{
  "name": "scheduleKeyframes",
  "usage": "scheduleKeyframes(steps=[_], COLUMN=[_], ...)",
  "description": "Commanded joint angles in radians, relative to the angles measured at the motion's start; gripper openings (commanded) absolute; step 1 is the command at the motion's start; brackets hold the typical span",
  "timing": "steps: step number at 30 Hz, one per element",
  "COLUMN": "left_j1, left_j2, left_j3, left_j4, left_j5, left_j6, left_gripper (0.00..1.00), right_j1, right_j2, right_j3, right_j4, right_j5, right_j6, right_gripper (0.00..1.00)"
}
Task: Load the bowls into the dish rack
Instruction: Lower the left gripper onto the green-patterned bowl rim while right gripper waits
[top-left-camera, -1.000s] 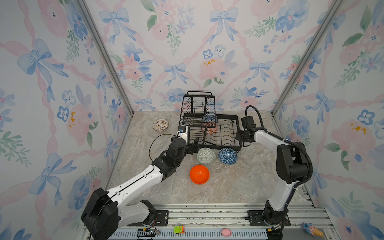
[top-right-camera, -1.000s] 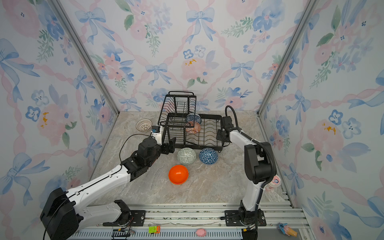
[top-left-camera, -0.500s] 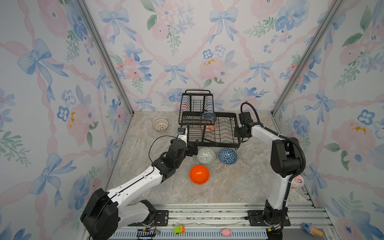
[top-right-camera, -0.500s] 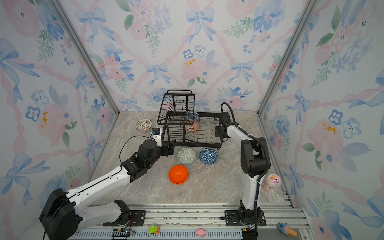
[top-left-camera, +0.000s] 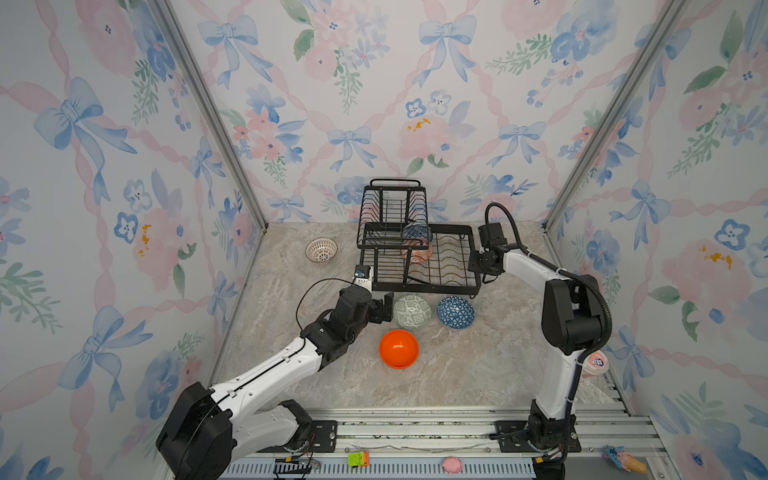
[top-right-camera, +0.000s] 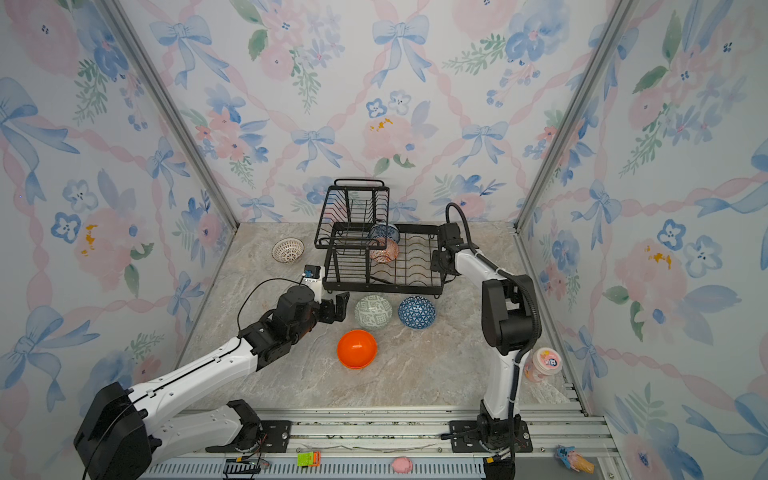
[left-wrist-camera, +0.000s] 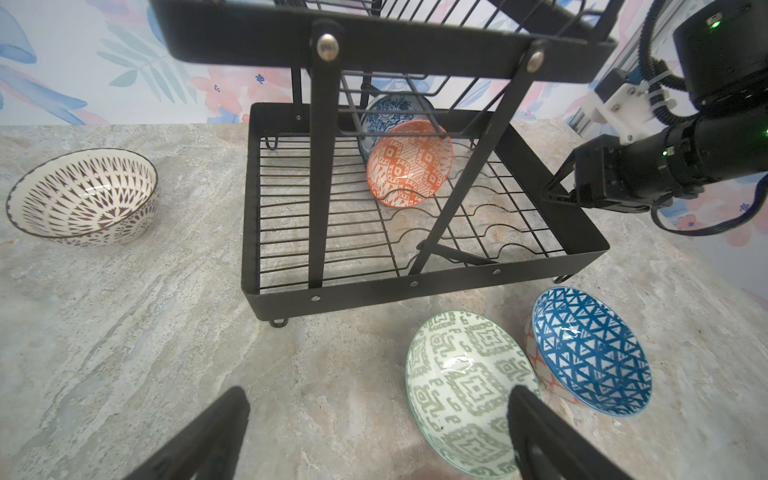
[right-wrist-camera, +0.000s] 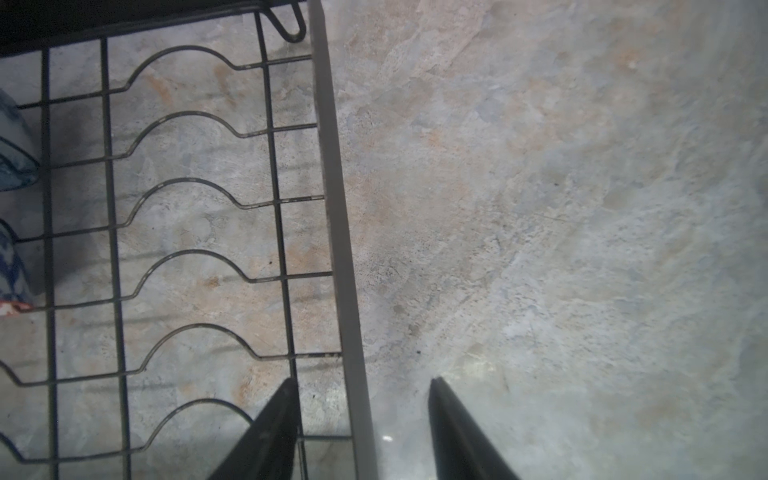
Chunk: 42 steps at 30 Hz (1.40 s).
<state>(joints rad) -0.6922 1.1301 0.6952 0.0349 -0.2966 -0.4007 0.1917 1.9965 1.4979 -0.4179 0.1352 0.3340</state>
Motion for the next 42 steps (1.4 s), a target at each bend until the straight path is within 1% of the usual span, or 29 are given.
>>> scheduleKeyframes(steps=[1, 7, 9, 14, 18, 22, 23, 27, 30, 34, 38, 42], left_j1=[0.006, 0.005, 0.005, -0.002, -0.019, -0.026, -0.027, -0.032, -0.035, -0.038, -0.041, -0.042], left_j2=[-0.013, 0.003, 0.020, 0.090, 0.154, 0.204, 0.215, 0.269, 0.312, 0.374, 0.420, 0.468], left_j3=[-0.015, -0.027, -0.025, -0.001, 0.028, 0.033, 0.058, 0.093, 0.129, 0.194, 0.231, 0.263], left_j4=[-0.051, -0.055, -0.053, -0.053, -0.052, -0.055, -0.055, -0.058, -0.078, -0.132, -0.181, -0.216], left_j5=[0.046, 0.098, 0.111, 0.148, 0.151, 0.164, 0.170, 0.189, 0.185, 0.165, 0.134, 0.135], left_j6=[-0.025, -0.064, -0.083, -0.120, -0.133, -0.150, -0.153, -0.165, -0.160, -0.151, -0.153, -0.154], left_gripper=[0.98, 0.98, 0.98, 0.98, 0.98, 0.97, 0.97, 0.91, 0.86, 0.76, 0.72, 0.66], right_j1=[-0.005, 0.004, 0.014, 0.061, 0.095, 0.132, 0.136, 0.145, 0.151, 0.153, 0.153, 0.153], right_j2=[-0.088, -0.225, -0.278, -0.433, -0.549, -0.643, -0.660, -0.720, -0.732, -0.722, -0.737, -0.769], right_j3=[-0.028, -0.129, -0.171, -0.315, -0.446, -0.567, -0.587, -0.675, -0.708, -0.705, -0.712, -0.721], right_j4=[0.006, 0.028, 0.036, 0.098, 0.193, 0.307, 0.330, 0.441, 0.484, 0.471, 0.478, 0.479], right_j5=[-0.006, -0.024, -0.020, 0.018, 0.055, 0.119, 0.124, 0.112, 0.111, 0.129, 0.145, 0.154], right_j6=[0.022, 0.051, 0.056, 0.066, 0.068, 0.035, 0.036, 0.048, 0.054, 0.057, 0.060, 0.066], right_gripper=[0.64, 0.99, 0.97, 0.97, 0.97, 0.97, 0.97, 0.97, 0.97, 0.97, 0.97, 0.97])
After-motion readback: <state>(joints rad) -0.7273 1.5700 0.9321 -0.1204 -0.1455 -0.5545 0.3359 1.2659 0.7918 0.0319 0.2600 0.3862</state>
